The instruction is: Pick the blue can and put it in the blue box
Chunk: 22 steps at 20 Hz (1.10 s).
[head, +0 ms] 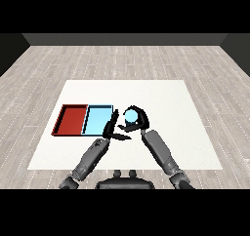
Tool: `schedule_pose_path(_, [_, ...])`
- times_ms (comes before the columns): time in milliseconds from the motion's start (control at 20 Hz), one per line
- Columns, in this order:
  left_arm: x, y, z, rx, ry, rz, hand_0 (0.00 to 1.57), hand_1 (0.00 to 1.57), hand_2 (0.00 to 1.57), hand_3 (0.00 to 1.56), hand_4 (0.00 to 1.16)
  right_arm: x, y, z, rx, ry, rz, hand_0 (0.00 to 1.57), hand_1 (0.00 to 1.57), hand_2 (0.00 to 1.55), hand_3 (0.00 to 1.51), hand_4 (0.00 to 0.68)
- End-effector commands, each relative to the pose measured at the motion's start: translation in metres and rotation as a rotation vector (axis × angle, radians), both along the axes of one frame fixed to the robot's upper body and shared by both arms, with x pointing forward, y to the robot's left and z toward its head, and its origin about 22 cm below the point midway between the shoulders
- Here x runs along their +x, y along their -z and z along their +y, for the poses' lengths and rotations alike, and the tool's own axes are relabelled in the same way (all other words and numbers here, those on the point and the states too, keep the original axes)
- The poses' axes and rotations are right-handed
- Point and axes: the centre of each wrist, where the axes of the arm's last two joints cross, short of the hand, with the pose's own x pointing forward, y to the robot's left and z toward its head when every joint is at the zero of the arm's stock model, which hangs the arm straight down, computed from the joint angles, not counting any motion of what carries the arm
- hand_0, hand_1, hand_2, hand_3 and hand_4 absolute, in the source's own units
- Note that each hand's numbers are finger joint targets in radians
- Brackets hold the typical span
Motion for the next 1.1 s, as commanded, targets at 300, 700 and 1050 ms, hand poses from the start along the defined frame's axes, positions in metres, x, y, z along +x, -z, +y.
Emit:
schedule_pose_path(300, [0.002, -0.007, -0.014, 0.008, 0.020, 0.012, 0.00, 0.00, 0.00, 0.00, 0.00, -0.019, 0.005, 0.016, -0.030, -0.025, -0.027, 1.40, 1.40, 1.43, 1.39, 0.654])
schedule_pose_path(700, [-0.023, 0.011, -0.016, 0.001, 0.033, 0.015, 0.00, 0.00, 0.00, 0.00, 0.00, -0.018, -0.011, 0.024, -0.015, -0.065, -0.002, 1.43, 1.43, 1.43, 1.39, 0.616])
schedule_pose_path(1050, [0.014, -0.011, -0.019, 0.030, 0.046, -0.035, 0.00, 0.00, 0.00, 0.00, 0.17, -0.014, -0.018, 0.048, -0.062, -0.107, -0.039, 1.32, 1.32, 1.43, 1.40, 0.617])
